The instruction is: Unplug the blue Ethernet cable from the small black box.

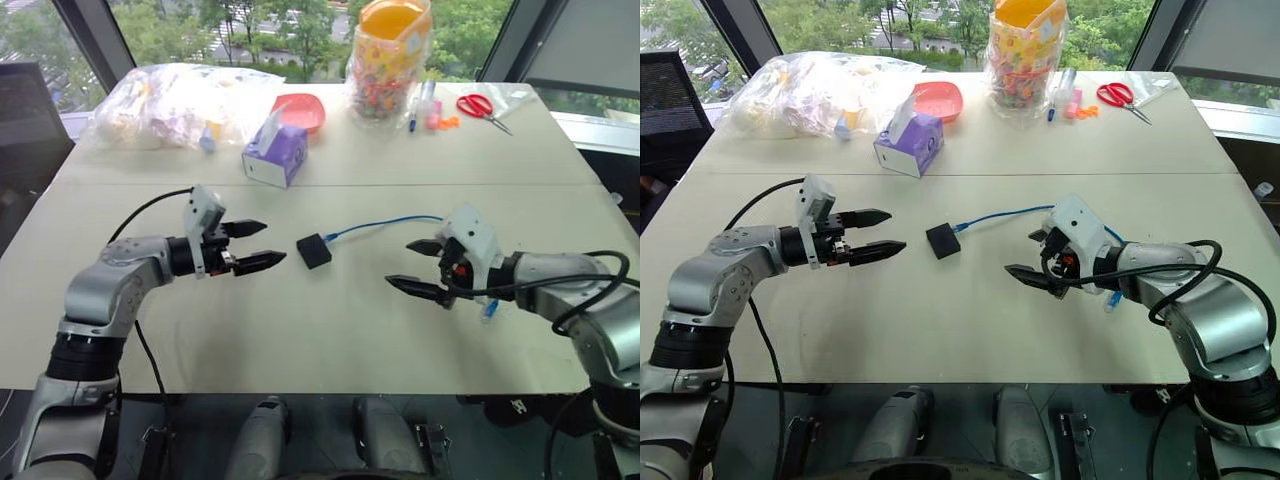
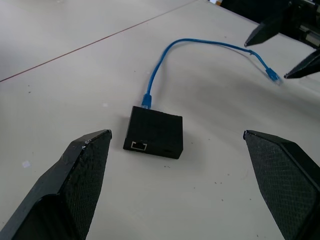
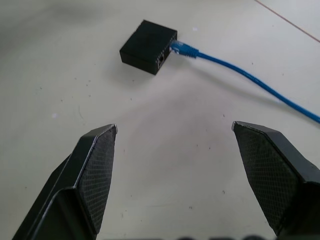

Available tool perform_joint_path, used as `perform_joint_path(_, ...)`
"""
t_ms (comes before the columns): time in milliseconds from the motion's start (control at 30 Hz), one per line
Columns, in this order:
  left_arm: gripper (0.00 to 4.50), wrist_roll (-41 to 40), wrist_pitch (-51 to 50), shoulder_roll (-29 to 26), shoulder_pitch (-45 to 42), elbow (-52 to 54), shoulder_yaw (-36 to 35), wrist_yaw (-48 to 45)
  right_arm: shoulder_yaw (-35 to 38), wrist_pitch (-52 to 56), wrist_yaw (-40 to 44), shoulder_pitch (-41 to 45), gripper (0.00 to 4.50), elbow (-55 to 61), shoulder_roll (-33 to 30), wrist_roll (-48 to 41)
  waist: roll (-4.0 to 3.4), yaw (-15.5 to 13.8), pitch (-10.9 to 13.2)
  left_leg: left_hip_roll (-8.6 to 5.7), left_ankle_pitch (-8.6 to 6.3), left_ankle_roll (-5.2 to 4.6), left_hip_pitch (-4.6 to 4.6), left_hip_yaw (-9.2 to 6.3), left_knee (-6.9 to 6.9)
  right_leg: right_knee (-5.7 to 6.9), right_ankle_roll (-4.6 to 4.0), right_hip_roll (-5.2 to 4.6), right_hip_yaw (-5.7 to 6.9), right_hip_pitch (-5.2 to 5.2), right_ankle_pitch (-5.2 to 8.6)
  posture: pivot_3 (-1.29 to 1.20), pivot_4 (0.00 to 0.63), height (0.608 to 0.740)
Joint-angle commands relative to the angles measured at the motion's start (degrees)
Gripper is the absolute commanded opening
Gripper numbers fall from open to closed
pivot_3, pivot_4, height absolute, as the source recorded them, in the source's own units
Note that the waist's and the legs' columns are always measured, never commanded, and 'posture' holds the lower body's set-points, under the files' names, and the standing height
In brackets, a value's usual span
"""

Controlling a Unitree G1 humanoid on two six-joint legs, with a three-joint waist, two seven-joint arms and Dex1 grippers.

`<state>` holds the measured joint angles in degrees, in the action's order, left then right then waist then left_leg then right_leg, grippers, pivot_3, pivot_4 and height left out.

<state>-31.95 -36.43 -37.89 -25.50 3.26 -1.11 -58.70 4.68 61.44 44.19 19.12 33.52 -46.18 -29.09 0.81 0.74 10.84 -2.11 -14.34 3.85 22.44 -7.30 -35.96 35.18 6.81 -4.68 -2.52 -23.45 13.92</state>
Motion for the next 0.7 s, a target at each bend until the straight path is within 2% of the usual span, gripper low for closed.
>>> perform_joint_path(33,4.45,-0.75,0.29,-0.83,-0.91,1.15,-0.62,-1.51,0.99,0.24,0.4,1.86,3.87,0.64,-1.22,-1.77,0.01,-0.03,0.02,0.0,0.0,0.0,0.0,0.0,0.0,0.0,0.0,0.0,0.0,0.0,0.0,0.0,0.15,0.74)
perform_joint_path(433,4.45,-0.02,0.03,-0.92,-0.96,1.69,-0.44,-1.62,-0.88,-1.82,2.07,4.97,3.87,-2.45,-4.88,-2.26,0.05,0.04,0.13,0.0,0.0,0.0,0.0,0.01,-0.04,0.01,0.14,-0.01,-0.01,-0.01,-0.09,0.0,0.15,0.74)
perform_joint_path(700,4.45,-0.12,-0.06,-0.78,-1.05,2.01,-0.62,-1.27,-6.46,-7.26,5.1,10.83,3.87,-9.09,-5.78,0.75,0.04,0.19,0.15,0.0,0.0,0.0,0.0,0.02,-0.06,0.02,0.14,0.0,-0.01,-0.01,-0.09,0.0,0.15,0.74)
